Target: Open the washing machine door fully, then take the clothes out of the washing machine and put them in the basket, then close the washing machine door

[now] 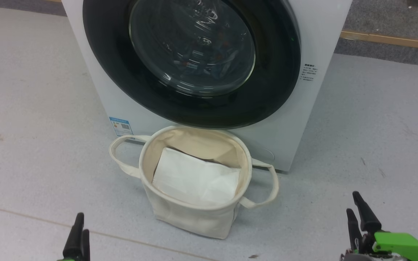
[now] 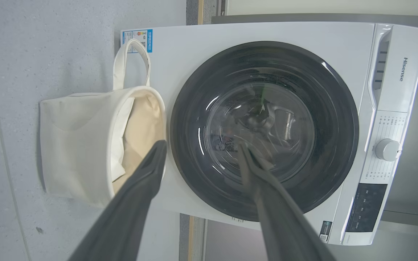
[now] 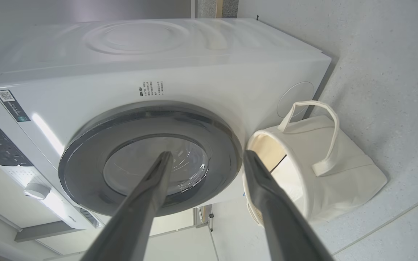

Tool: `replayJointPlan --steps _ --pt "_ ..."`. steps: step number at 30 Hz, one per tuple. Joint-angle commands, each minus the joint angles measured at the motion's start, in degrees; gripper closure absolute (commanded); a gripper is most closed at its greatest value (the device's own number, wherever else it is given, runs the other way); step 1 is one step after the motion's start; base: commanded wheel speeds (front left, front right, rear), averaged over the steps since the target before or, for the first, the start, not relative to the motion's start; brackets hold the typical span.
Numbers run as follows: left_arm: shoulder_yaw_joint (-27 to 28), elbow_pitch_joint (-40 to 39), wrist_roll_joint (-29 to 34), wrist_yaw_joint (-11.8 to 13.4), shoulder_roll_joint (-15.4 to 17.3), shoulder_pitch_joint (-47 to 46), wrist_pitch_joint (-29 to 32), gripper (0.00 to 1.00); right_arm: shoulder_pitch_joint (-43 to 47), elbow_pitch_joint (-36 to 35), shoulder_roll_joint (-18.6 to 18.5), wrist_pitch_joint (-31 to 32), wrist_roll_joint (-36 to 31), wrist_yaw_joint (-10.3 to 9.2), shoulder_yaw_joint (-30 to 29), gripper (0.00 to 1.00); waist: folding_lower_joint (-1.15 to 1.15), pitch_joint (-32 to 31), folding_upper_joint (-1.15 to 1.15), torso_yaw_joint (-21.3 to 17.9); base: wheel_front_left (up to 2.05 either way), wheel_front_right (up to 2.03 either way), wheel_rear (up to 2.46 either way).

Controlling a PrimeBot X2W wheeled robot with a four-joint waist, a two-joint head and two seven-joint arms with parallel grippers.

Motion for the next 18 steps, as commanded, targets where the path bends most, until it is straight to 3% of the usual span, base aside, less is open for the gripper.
replayJointPlan --steps 1,18 --pt "1.1 -2.5 0.8 0.3 0.8 -3.1 -0.5 0.0 -3.6 -2.2 -0.2 -0.6 0.2 0.0 0.7 0.0 -0.01 0.0 0.0 0.0 0.0 0.0 0.0" --pt "1.1 -6.5 5.2 2.0 3.0 -5.7 -2.8 0.0 -8.1 -3.4 -0.3 -3.6 -4.7 0.0 3.8 0.0 -0.01 0.2 0.0 0.2 0.0 0.0 0.0"
